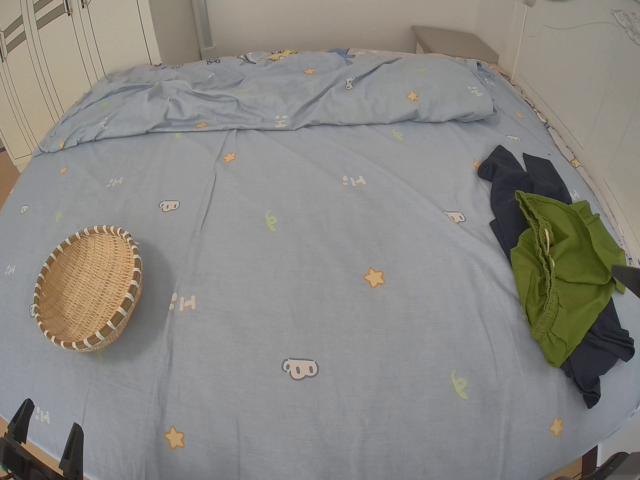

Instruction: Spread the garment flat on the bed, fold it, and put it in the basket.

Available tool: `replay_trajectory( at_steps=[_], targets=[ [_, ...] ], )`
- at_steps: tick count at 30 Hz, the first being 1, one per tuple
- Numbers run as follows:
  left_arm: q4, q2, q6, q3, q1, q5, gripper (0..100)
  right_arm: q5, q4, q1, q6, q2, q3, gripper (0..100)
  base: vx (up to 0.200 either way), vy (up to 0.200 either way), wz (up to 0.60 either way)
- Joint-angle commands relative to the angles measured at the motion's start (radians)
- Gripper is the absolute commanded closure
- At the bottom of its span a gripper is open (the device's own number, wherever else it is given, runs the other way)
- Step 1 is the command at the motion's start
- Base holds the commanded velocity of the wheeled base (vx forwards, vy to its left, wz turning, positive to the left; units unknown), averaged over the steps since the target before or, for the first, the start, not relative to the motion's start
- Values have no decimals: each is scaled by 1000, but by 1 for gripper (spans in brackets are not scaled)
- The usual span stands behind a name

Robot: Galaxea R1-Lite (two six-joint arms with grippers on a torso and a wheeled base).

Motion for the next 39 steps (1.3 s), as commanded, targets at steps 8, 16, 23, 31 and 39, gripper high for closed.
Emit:
replay_trajectory(
  at_steps=[8,16,23,31,39],
  targets=[
    [0,-16,0,16,0,0,0,-262,-29,7,-3,830,-390,0,0,0,0],
    [0,-16,0,16,0,0,0,-262,-61,-17,3,928,-436,0,0,0,0],
    [0,-16,0,16,0,0,0,-262,-62,-26,3,940,-441,0,0,0,0],
    [0,-16,0,16,0,0,0,-261,-64,-45,8,976,-455,0,0,0,0],
    [0,-16,0,16,0,0,0,-261,-61,-42,8,1017,-472,100,0,0,0]
  ],
)
